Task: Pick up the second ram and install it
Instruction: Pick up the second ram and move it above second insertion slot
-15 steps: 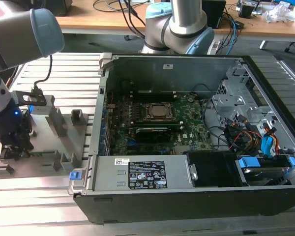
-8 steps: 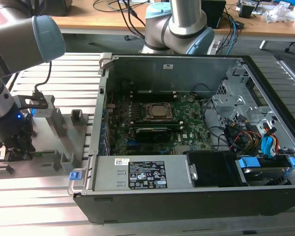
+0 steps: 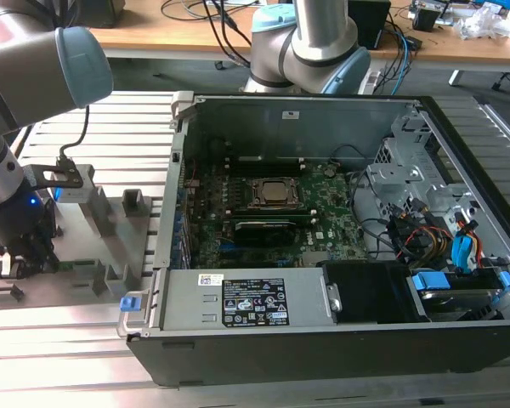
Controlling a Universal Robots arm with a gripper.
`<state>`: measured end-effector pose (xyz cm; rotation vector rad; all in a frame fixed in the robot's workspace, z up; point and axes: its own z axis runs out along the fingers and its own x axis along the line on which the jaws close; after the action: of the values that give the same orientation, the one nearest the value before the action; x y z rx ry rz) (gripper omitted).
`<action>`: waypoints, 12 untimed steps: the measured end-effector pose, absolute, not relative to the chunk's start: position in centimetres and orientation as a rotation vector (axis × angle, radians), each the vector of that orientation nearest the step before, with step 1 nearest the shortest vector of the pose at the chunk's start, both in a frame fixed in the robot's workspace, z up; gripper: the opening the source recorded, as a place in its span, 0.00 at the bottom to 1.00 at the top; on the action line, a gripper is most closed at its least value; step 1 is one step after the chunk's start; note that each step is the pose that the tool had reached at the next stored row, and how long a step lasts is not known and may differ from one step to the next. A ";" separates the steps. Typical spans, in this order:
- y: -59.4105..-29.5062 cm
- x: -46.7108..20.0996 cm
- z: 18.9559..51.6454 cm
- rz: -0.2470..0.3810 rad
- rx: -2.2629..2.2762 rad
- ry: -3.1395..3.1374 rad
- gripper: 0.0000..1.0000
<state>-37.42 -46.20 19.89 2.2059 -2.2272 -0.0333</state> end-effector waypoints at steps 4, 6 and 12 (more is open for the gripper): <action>-46.2 -37.4 19.9 -0.033 2.206 -2.227 0.14; -46.2 -37.4 19.9 -0.033 2.206 -2.227 0.14; -46.2 -37.4 19.9 -0.033 2.206 -2.227 0.14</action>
<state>-37.42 -46.20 19.86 2.2057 -2.2269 -0.0326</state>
